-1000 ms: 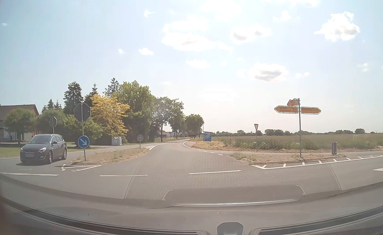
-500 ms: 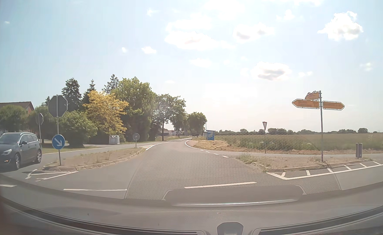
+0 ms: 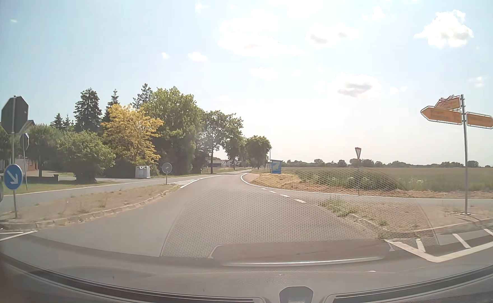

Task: Follow the waypoints while adhering to traffic rules and regulations

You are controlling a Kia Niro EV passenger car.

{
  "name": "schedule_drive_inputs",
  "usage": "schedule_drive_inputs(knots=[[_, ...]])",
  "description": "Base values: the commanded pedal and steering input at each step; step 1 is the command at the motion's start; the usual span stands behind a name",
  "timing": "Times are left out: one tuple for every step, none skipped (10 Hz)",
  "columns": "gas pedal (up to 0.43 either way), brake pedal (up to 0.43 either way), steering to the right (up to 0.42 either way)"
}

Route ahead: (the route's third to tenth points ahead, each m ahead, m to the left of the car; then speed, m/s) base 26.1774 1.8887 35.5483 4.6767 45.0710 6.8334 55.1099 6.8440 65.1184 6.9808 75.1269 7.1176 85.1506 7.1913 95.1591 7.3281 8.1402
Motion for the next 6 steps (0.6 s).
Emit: schedule_drive_inputs(knots=[[0.622,0.006,-0.022],[0.598,0.006,-0.022],[0.591,0.006,-0.025],[0.591,0.006,-0.028],[0.591,0.006,-0.029],[0.591,0.006,-0.030]])
